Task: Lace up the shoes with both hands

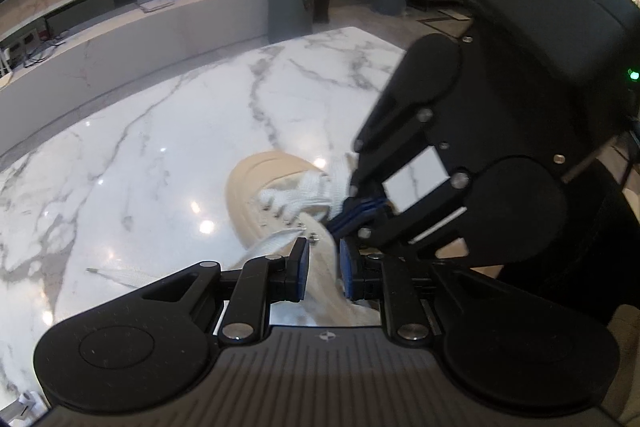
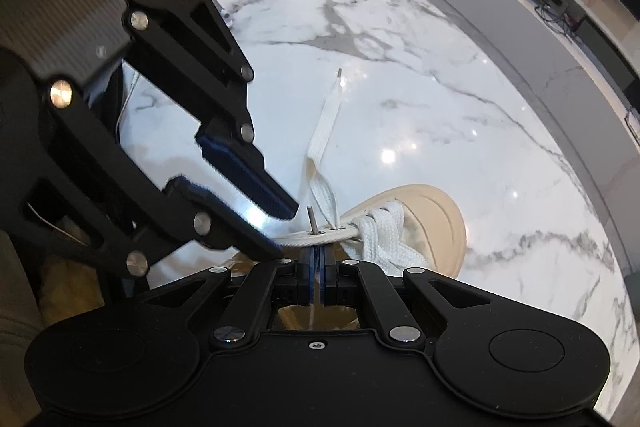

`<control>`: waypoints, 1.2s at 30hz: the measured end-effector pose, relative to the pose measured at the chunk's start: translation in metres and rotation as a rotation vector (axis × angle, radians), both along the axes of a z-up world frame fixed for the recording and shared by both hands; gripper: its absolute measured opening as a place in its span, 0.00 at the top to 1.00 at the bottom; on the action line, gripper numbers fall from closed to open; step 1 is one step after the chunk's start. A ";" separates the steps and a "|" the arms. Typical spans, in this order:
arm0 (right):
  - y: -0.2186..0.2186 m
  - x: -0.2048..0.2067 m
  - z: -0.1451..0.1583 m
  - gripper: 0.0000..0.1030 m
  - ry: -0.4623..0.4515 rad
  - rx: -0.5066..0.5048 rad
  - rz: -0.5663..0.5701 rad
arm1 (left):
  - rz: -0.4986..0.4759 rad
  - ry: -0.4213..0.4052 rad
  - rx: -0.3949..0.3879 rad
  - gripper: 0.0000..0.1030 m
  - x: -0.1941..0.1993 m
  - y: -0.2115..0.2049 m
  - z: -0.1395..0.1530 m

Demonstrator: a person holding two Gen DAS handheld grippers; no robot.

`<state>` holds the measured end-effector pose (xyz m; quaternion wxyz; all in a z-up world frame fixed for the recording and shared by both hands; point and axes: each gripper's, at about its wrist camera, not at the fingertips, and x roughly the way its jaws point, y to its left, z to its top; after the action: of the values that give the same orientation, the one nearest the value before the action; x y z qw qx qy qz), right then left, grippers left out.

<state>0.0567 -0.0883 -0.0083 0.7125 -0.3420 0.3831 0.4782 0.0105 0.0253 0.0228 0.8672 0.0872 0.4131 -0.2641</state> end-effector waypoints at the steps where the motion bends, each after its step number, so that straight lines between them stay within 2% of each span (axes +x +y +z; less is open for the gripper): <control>1: 0.000 0.000 0.000 0.99 0.000 0.003 -0.004 | 0.004 0.003 0.000 0.85 0.000 0.001 -0.001; 9: 0.001 0.000 0.000 0.99 0.000 0.016 -0.010 | 0.016 0.016 0.002 0.85 0.004 0.005 -0.004; 18: 0.004 -0.002 0.001 0.99 -0.013 -0.007 0.032 | -0.052 0.005 0.078 0.85 0.004 0.000 -0.006; 36: 0.000 -0.004 0.001 0.99 -0.015 0.019 0.019 | 0.020 0.041 -0.020 0.85 0.025 0.003 -0.004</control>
<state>0.0530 -0.0881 -0.0078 0.7140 -0.3422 0.3700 0.4860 0.0350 0.0286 0.0193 0.8620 0.0690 0.4288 -0.2613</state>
